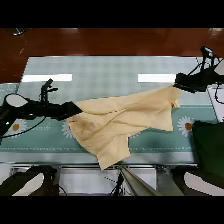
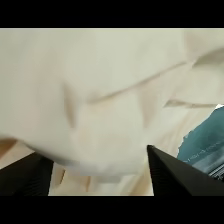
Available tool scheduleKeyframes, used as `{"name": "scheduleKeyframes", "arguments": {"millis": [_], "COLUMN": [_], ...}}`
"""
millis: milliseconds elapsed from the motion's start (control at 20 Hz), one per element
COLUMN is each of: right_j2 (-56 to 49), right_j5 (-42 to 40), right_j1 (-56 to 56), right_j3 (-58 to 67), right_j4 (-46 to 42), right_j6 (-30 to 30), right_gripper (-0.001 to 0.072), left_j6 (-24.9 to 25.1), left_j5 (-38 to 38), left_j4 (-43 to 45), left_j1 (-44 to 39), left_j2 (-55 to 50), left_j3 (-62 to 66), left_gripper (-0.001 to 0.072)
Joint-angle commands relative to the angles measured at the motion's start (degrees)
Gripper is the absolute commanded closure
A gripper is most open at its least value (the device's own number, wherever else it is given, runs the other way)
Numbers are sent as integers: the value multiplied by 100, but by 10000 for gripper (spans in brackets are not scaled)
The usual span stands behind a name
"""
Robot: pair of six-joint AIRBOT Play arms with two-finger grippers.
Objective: Fold the shirts.
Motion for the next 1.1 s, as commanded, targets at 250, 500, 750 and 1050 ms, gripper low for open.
{"name": "scheduleKeyframes", "arguments": {"millis": [250, 500, 750, 1050], "right_j2": [219, 1399, 1532, 1532], "right_j5": [1147, -348, -310, -98], "right_j1": [-1622, -2747, -2741, -2741], "right_j3": [-85, -2796, -3668, -3668], "right_j4": [-42, 2028, 2457, 2350], "right_j6": [-981, -1943, -2463, -2479], "right_gripper": [111, 111, 111, 111], "left_j6": [-118, 560, 557, 481], "left_j5": [-1921, -1799, 323, 1172], "left_j4": [739, -1429, -1738, -1832], "left_j1": [2094, 2413, 619, -409], "left_j2": [170, 654, 557, -439], "left_j3": [1158, -1084, -1683, -975], "left_gripper": [4, 4, 5, 5]}}
